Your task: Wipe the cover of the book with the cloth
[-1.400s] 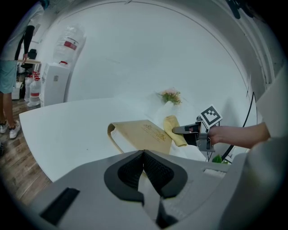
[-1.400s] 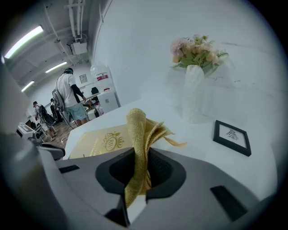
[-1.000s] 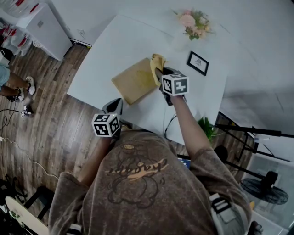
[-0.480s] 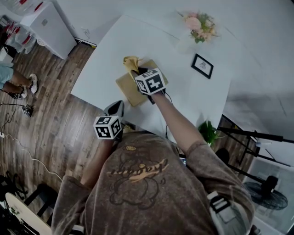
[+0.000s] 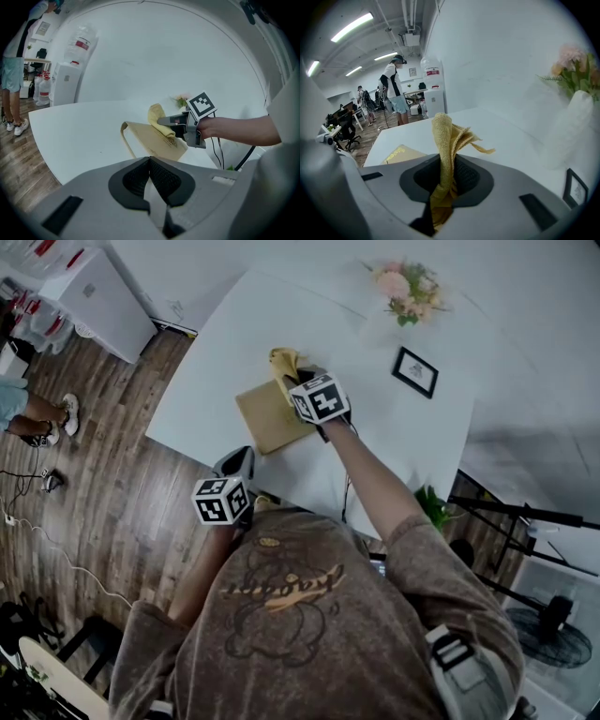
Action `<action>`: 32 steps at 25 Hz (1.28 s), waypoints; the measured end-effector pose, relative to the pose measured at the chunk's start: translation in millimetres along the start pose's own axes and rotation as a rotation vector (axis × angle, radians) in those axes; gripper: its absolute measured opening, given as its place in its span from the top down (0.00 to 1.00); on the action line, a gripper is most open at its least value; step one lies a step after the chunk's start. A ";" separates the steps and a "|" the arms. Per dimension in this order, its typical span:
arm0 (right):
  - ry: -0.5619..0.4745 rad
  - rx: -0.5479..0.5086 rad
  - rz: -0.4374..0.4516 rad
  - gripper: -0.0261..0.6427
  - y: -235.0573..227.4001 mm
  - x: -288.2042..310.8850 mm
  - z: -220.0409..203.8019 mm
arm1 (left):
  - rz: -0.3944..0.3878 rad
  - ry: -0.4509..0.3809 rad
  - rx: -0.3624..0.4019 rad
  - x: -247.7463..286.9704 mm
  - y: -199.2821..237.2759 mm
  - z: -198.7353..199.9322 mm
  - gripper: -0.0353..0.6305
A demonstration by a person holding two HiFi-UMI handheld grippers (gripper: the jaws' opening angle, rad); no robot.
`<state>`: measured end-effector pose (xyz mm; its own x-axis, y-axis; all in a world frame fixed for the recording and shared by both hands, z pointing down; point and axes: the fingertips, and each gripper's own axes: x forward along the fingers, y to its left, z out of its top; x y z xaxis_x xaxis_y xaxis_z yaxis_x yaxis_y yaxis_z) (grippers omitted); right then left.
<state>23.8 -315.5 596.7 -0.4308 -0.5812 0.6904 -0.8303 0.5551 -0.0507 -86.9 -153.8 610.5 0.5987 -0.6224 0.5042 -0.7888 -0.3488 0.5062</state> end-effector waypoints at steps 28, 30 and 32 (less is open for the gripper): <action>-0.042 0.170 -0.115 0.86 -52.5 -69.8 -73.7 | -0.018 -0.002 0.059 3.8 -14.2 8.7 0.94; -0.038 0.155 -0.101 0.86 -43.6 -77.8 -81.3 | -0.017 -0.012 0.056 1.3 -14.5 11.5 0.94; -0.035 0.146 -0.090 0.86 -35.5 -86.7 -87.4 | -0.022 -0.026 0.051 -2.4 -16.4 18.1 0.94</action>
<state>121.6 -232.8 601.8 -0.3621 -0.6462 0.6718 -0.9076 0.4086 -0.0961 -77.8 -159.3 588.4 0.6124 -0.6319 0.4751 -0.7822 -0.3969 0.4803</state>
